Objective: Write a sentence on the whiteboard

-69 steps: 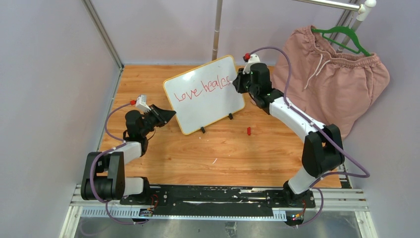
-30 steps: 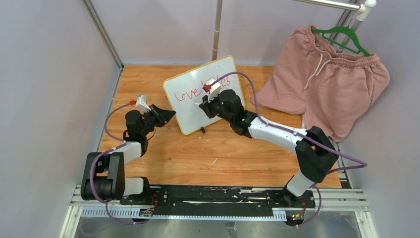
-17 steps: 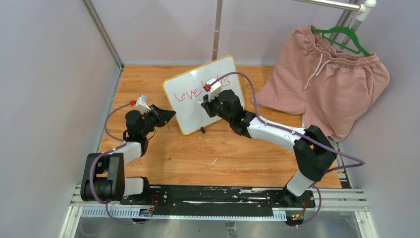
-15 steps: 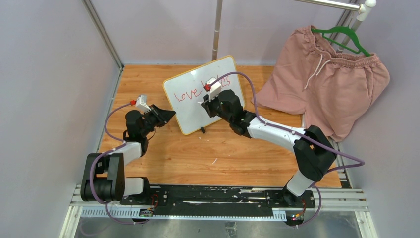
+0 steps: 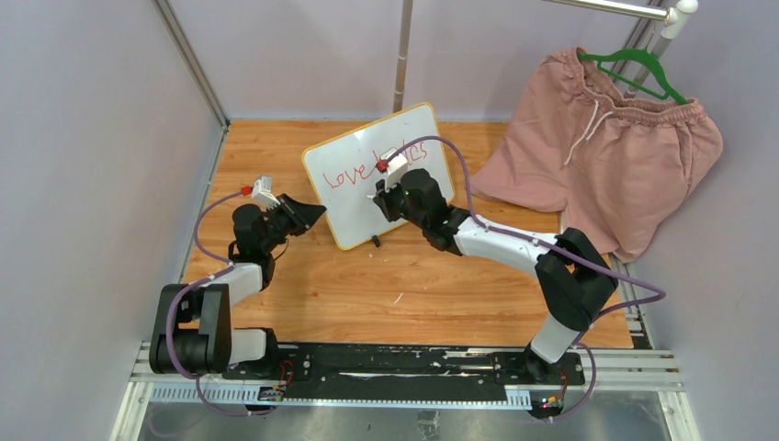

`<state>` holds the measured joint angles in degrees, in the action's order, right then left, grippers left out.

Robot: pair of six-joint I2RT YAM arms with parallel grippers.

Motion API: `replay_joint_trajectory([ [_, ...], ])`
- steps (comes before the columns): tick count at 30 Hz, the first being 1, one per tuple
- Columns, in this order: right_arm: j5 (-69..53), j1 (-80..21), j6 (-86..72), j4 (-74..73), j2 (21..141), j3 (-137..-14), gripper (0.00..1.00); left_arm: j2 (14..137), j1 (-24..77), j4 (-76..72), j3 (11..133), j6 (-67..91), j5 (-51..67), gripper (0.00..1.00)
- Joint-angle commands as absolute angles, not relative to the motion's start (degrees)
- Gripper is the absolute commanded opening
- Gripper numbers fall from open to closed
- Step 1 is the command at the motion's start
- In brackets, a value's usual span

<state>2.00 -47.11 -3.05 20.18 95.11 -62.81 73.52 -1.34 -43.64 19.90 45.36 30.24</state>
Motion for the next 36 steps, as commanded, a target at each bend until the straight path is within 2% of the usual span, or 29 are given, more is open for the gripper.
replay_joint_trajectory([
  [1,2.28,-46.58,-4.42,20.26,95.79,-62.20,0.00,72.63,-1.52,-43.42,19.56,44.74,28.47,0.00],
  [15,2.53,-46.49,-5.08,21.83,94.86,-59.57,0.00,72.85,-1.54,-43.45,19.69,44.59,28.48,0.00],
  [36,1.14,-46.76,-3.95,18.63,98.74,-64.79,0.00,72.39,-1.49,-43.48,19.70,44.65,28.74,0.00],
])
